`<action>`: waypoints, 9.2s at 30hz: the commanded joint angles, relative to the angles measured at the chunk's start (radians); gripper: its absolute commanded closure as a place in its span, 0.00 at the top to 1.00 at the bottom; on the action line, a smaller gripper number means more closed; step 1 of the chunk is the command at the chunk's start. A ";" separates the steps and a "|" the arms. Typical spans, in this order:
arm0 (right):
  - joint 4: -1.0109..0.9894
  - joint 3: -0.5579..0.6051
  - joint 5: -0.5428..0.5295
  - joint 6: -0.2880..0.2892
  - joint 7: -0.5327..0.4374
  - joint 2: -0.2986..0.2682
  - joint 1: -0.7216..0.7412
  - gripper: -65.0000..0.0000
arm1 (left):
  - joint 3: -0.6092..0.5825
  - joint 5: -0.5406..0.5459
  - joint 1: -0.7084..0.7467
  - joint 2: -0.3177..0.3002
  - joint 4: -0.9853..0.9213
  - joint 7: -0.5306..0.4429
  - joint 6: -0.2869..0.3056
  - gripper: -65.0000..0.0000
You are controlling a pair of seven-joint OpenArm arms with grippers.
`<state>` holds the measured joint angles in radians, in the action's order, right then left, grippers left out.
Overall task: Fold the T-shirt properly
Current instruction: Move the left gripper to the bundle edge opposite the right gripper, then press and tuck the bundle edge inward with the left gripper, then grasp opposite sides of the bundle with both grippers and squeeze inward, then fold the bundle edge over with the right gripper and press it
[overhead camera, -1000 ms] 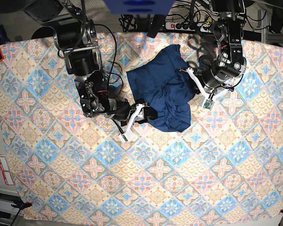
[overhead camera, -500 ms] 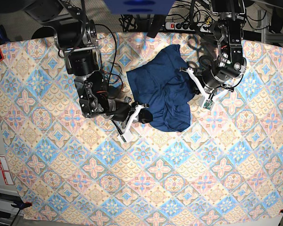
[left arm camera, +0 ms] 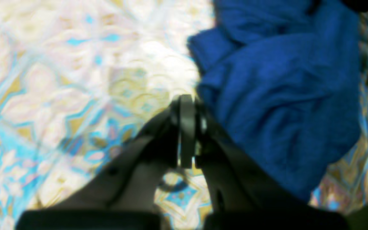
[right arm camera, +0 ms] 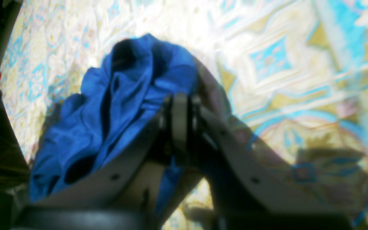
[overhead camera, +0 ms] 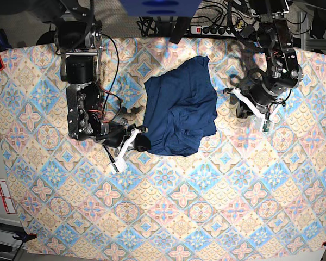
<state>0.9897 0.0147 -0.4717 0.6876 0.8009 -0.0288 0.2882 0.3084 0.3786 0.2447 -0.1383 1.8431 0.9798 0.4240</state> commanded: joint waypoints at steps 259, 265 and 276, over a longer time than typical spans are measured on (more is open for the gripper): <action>0.031 0.571 -0.009 0.011 -0.113 0.146 -0.054 0.09 | 0.150 -0.185 -0.083 0.055 -0.056 -0.184 0.002 0.07; -0.010 0.506 -0.009 0.011 -0.156 0.062 -0.051 0.08 | 0.151 -0.134 -0.064 0.052 -0.056 -0.184 0.002 0.07; -0.013 0.296 -0.008 0.011 -0.151 -0.053 -0.096 0.08 | 0.148 -0.131 -0.069 0.053 -0.056 -0.184 0.002 0.07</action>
<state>0.9668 0.3138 -0.4976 0.7071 0.6399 -0.0822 0.1726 0.4553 0.2359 0.1856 -0.0780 1.7672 0.8185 0.4229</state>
